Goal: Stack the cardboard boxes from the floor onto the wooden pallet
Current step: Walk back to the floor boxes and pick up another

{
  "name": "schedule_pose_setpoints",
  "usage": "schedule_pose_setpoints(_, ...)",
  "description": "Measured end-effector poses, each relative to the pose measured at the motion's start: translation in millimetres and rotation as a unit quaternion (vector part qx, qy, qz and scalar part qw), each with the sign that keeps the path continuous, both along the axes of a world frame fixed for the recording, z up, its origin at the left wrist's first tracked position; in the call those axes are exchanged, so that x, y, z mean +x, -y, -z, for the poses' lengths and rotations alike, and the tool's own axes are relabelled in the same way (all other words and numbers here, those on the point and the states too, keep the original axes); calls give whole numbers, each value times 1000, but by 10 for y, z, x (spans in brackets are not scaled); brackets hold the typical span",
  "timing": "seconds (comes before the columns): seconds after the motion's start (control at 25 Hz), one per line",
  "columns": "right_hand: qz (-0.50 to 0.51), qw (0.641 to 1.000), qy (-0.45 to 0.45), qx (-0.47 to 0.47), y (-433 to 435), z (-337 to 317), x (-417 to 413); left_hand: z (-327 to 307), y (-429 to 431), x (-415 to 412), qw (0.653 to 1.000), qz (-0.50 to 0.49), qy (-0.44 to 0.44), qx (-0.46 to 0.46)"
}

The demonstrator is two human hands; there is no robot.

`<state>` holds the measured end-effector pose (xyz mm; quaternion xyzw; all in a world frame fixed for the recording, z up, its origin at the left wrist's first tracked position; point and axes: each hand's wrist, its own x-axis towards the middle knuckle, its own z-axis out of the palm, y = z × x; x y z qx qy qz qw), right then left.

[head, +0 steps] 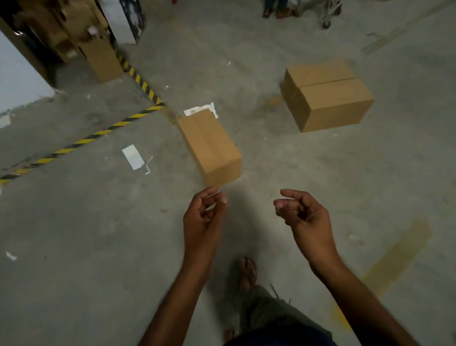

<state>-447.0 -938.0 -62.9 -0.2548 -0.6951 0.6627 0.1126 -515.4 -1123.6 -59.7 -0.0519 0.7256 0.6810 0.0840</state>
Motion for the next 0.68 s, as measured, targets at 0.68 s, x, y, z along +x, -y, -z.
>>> schedule_pose_setpoints(0.68, 22, 987, 161, 7, 97, 1238, -4435, 1179, 414, -4278, 988, -27, 153, -3)
